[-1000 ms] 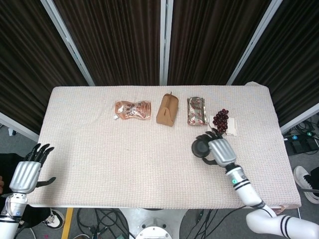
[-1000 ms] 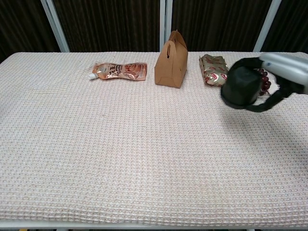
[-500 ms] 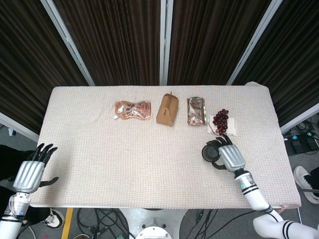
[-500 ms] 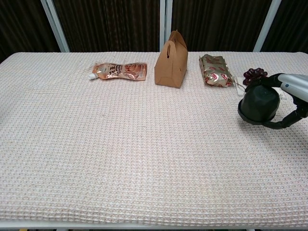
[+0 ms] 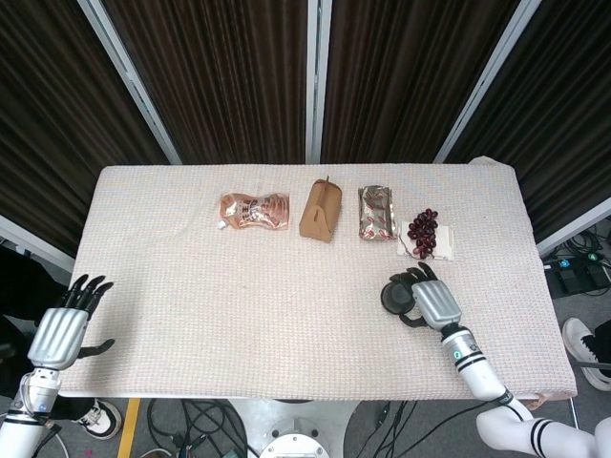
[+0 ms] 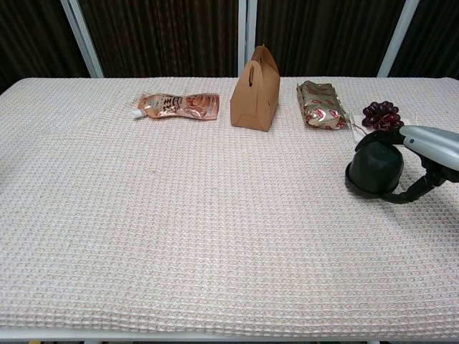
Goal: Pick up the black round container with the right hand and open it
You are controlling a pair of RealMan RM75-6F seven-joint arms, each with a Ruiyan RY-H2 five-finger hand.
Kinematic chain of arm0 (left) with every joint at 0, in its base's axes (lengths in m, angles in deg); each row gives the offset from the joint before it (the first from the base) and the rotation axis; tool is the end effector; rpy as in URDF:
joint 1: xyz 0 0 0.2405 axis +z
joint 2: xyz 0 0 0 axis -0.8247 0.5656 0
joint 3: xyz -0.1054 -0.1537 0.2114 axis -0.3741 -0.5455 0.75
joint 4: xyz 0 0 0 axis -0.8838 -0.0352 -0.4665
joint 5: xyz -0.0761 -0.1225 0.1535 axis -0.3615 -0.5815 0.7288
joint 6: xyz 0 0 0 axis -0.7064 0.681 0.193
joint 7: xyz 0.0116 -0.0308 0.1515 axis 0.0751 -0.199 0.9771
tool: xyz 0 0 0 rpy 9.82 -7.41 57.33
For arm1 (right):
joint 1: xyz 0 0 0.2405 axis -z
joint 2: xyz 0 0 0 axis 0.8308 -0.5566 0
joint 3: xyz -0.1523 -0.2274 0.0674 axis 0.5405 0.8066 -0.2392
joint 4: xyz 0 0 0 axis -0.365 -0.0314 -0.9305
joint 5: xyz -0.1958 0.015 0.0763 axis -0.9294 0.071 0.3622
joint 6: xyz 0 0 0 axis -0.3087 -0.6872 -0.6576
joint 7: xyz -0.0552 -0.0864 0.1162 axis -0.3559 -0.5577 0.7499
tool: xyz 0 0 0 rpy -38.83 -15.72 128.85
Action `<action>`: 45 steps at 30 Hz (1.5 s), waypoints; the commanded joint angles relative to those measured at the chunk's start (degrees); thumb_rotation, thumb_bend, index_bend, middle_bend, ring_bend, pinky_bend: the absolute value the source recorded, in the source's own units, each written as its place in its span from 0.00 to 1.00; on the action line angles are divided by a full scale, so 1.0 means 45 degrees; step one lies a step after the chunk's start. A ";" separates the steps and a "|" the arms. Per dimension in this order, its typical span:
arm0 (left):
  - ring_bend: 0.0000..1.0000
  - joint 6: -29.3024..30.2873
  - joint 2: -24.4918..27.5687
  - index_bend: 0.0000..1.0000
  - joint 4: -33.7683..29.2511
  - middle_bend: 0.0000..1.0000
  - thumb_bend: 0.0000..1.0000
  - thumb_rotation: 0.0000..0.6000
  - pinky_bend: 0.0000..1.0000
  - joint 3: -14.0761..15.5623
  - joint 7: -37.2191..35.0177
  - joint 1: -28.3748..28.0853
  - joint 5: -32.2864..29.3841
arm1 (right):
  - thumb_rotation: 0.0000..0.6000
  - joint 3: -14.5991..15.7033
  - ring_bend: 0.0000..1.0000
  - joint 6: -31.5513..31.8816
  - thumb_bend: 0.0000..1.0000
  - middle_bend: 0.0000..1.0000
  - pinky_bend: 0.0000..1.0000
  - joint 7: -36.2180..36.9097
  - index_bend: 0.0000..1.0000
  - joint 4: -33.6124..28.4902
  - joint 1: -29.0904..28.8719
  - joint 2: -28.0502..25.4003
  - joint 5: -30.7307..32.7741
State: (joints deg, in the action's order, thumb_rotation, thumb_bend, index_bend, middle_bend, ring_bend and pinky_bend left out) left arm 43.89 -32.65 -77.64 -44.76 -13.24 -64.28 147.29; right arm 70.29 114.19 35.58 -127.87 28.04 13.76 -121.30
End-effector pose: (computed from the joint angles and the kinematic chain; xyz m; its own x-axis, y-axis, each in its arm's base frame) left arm -0.3509 0.2081 0.1078 0.4314 0.0985 0.8968 0.9008 -0.1005 -0.4224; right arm -0.2888 -0.3179 -0.0175 0.3180 -0.3393 0.8853 -0.9405 -0.2305 0.2495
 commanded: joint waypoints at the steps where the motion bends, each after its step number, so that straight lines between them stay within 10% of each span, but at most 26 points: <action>1: 0.00 0.0003 0.0018 0.13 -0.0018 0.07 0.02 1.00 0.22 -0.0003 0.0006 0.0007 -0.0020 | 1.00 -0.0005 0.10 -0.0218 0.11 0.44 0.00 -0.0042 0.33 -0.0054 -0.0047 -0.0024 0.0101; 16: 0.00 0.0057 0.0057 0.13 -0.0047 0.07 0.02 1.00 0.22 0.0019 -0.0031 0.0023 0.0004 | 1.00 -0.0058 0.01 -0.0308 0.00 0.24 0.00 -0.0484 0.10 -0.0949 0.0042 -0.0579 0.0286; 45: 0.00 0.0151 0.0100 0.13 -0.0051 0.07 0.02 1.00 0.22 0.0025 -0.0142 0.0018 0.0085 | 1.00 -0.0282 0.03 0.0301 0.07 0.41 0.00 -0.0761 0.18 -0.1468 0.0203 -0.0655 0.0197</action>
State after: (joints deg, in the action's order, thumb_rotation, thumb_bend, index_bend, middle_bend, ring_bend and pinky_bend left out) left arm 44.58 -32.19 -77.88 -44.65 -13.88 -64.19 147.67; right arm 69.03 115.52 32.14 -134.46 28.93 10.82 -120.39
